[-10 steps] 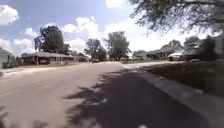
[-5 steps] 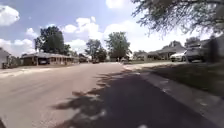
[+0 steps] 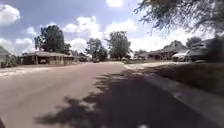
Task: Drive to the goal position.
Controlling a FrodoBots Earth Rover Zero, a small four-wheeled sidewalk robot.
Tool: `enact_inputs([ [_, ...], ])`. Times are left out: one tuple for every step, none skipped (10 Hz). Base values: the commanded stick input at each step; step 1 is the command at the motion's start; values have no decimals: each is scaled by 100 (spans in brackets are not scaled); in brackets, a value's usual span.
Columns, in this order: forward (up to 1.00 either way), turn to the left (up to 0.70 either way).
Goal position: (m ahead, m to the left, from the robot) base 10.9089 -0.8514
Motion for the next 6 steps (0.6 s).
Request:
enact_inputs([
  [70, 0],
  [70, 0],
  [70, 0],
  [70, 0],
  [70, 0],
  [70, 0],
])
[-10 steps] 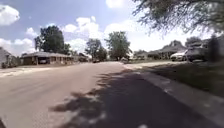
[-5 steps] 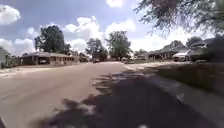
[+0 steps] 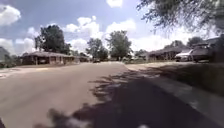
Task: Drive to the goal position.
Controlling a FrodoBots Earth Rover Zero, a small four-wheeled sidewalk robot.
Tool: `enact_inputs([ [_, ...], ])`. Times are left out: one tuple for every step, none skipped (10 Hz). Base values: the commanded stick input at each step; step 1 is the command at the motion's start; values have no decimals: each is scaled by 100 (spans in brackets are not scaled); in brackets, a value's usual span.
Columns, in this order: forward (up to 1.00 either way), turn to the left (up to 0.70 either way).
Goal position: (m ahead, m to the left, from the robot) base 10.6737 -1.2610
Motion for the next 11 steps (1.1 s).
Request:
enact_inputs([
  [70, 0],
  [70, 0],
  [70, 0],
  [70, 0],
  [70, 0],
  [70, 0],
  [70, 0],
  [70, 0],
  [70, 0],
  [70, 0],
  [70, 0],
])
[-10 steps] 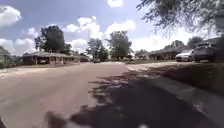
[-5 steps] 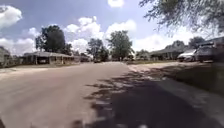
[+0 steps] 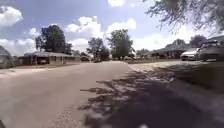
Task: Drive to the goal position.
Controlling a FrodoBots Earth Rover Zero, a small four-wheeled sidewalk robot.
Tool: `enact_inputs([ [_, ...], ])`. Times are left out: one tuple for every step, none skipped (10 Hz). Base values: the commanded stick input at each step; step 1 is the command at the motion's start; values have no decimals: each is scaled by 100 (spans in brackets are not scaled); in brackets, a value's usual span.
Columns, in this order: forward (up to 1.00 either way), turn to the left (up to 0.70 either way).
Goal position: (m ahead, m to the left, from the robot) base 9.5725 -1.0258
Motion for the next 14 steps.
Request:
enact_inputs([
  [70, 0],
  [70, 0],
  [70, 0],
  [70, 0],
  [70, 0],
  [70, 0],
  [70, 0],
  [70, 0],
  [70, 0],
  [70, 0],
  [70, 0],
  [70, 0],
  [70, -35],
  [70, -35],
])
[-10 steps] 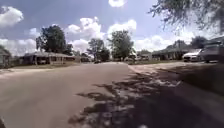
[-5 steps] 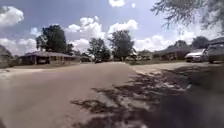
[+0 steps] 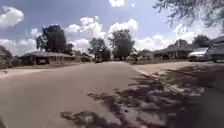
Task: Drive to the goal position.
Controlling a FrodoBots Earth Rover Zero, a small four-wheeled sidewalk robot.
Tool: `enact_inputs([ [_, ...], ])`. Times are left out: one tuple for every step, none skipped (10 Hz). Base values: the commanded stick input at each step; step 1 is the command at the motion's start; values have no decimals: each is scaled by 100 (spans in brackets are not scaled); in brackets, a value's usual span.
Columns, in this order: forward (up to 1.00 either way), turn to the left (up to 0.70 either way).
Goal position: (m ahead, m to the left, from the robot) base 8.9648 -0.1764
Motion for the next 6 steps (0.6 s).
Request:
enact_inputs([
  [70, -35],
  [70, -35],
  [70, -14],
  [70, 0],
  [70, 0],
  [70, 0],
])
